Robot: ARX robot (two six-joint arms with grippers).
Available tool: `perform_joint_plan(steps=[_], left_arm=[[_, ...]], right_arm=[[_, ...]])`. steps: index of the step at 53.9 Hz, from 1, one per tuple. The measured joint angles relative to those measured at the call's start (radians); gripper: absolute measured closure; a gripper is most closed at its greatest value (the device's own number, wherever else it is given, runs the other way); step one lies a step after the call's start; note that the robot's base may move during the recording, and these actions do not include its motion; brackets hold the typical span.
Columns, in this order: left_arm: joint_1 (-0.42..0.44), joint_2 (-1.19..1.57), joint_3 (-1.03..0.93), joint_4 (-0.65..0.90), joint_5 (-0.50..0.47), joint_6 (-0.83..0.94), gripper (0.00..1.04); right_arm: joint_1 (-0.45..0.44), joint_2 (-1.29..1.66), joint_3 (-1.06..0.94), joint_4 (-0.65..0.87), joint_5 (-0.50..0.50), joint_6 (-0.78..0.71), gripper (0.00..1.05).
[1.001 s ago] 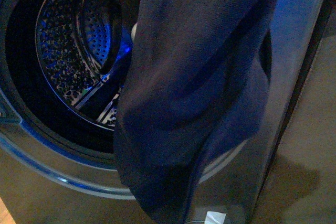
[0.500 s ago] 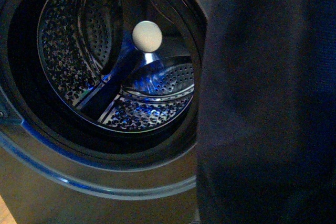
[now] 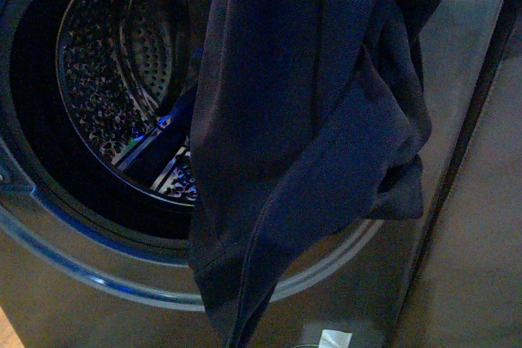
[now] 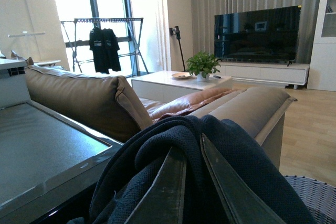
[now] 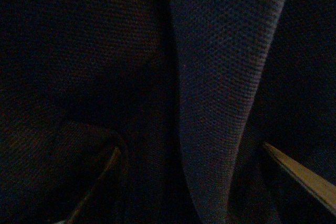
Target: Collect clothes from washing machine
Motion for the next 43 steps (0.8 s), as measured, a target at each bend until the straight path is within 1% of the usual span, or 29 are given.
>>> perform_joint_plan(steps=[2, 5, 9, 12, 13, 14, 18, 23, 24, 25, 27, 28, 37, 40, 43], left_arm=[[0.000, 0.000, 0.000, 0.000, 0.000, 0.000, 0.98], [0.000, 0.000, 0.000, 0.000, 0.000, 0.000, 0.98], [0.000, 0.000, 0.000, 0.000, 0.000, 0.000, 0.98], [0.000, 0.000, 0.000, 0.000, 0.000, 0.000, 0.98], [0.000, 0.000, 0.000, 0.000, 0.000, 0.000, 0.98], [0.000, 0.000, 0.000, 0.000, 0.000, 0.000, 0.98], [0.000, 0.000, 0.000, 0.000, 0.000, 0.000, 0.98], [0.000, 0.000, 0.000, 0.000, 0.000, -0.001, 0.98], [0.000, 0.000, 0.000, 0.000, 0.000, -0.002, 0.91], [0.000, 0.000, 0.000, 0.000, 0.000, -0.002, 0.87], [0.000, 0.000, 0.001, 0.000, 0.000, -0.002, 0.80], [0.000, 0.000, 0.002, 0.000, 0.000, -0.002, 0.75], [0.000, -0.001, 0.006, 0.000, 0.000, -0.002, 0.52], [0.000, -0.001, 0.006, 0.000, 0.000, -0.002, 0.39], [0.000, -0.001, 0.006, 0.000, 0.000, -0.002, 0.25]], right_arm=[[0.001, 0.005, 0.002, 0.004, 0.005, -0.001, 0.37], [0.000, 0.014, 0.006, 0.014, 0.016, 0.000, 0.48], [-0.005, 0.020, 0.009, 0.022, 0.020, 0.000, 0.57], [-0.014, 0.023, 0.010, 0.031, 0.023, 0.000, 0.67], [-0.017, 0.023, 0.010, 0.032, 0.023, 0.000, 0.69], [-0.022, 0.023, 0.010, 0.034, 0.024, 0.000, 0.72], [-0.037, 0.023, 0.011, 0.040, 0.027, 0.004, 0.81], [-0.077, 0.023, 0.021, 0.047, 0.043, 0.011, 0.97], [-0.088, 0.021, 0.025, 0.049, 0.048, 0.014, 1.00], [-0.100, 0.019, 0.029, 0.051, 0.053, 0.018, 1.01], [-0.127, 0.011, 0.035, 0.054, 0.061, 0.029, 1.01], [-0.149, 0.004, 0.042, 0.055, 0.064, 0.035, 1.01], [-0.260, -0.037, 0.082, 0.062, 0.060, 0.060, 1.01], [-0.332, -0.060, 0.119, 0.063, 0.054, 0.075, 1.01], [-0.425, -0.079, 0.173, 0.064, 0.032, 0.102, 1.01]])
